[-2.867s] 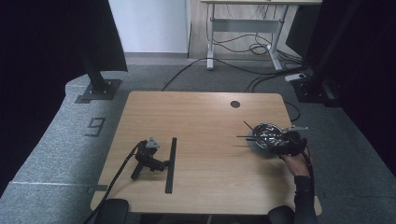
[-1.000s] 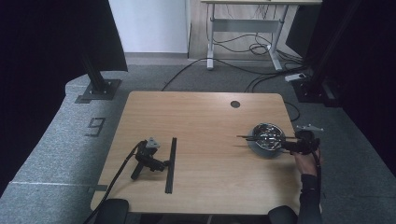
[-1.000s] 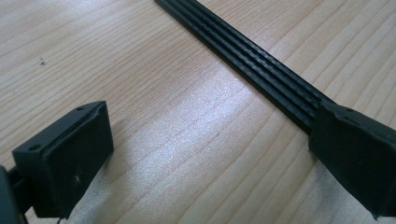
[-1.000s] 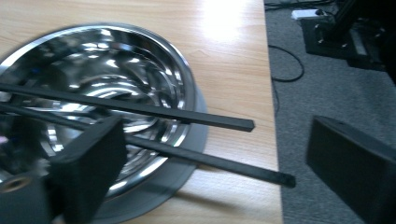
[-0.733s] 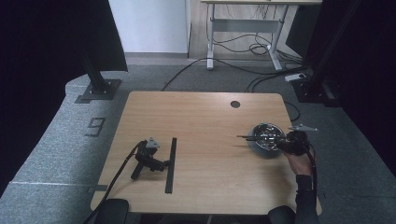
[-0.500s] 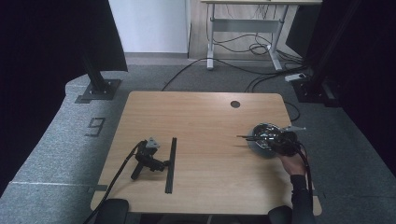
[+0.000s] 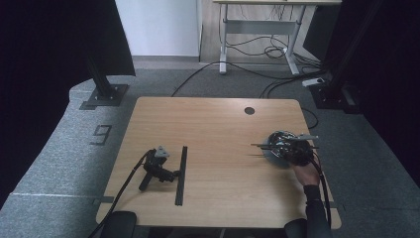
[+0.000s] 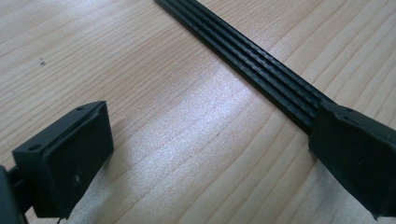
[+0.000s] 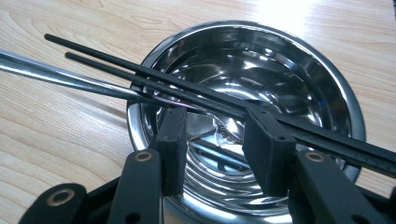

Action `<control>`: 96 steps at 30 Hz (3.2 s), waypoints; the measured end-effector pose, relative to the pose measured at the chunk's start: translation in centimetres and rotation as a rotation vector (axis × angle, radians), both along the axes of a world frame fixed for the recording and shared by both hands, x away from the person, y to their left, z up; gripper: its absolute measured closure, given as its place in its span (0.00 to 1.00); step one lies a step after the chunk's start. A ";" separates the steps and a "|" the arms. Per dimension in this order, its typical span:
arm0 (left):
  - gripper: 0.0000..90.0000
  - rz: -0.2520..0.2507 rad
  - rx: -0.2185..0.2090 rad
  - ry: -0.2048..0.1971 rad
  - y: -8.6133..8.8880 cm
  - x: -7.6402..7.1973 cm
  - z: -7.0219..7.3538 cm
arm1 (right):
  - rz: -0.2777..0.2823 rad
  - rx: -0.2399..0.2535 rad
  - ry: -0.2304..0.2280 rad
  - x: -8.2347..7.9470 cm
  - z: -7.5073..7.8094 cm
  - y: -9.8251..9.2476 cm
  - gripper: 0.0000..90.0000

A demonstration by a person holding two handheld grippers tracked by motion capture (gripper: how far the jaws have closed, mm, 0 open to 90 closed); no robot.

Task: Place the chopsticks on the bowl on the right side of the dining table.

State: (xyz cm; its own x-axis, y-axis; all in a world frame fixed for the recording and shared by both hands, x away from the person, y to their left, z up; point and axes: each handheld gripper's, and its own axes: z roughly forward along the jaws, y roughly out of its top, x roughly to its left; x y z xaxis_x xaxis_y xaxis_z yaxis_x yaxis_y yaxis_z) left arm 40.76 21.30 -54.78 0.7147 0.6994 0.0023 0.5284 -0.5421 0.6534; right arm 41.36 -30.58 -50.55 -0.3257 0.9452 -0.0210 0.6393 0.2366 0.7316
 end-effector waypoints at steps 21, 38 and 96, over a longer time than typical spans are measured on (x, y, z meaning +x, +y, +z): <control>0.00 0.000 0.000 0.000 0.0 0.0 0.0 | -0.044 -0.001 -0.042 0.0 0.2 -0.2 0.37; 0.00 0.000 0.000 0.000 0.0 0.0 0.0 | -0.248 0.009 -0.092 -0.9 -0.5 -4.1 0.00; 0.00 -0.001 0.000 0.000 0.0 0.0 0.0 | -0.223 0.012 -0.120 -0.2 -2.4 -5.6 0.13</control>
State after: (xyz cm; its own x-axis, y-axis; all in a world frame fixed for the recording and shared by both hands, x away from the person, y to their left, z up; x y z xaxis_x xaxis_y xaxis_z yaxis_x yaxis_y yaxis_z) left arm 40.77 21.31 -54.78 0.7153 0.6989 0.0028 0.5277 -0.5427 0.6535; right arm 41.14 -36.17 -52.94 -0.1046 0.9939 -0.0351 0.5830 0.0898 0.8075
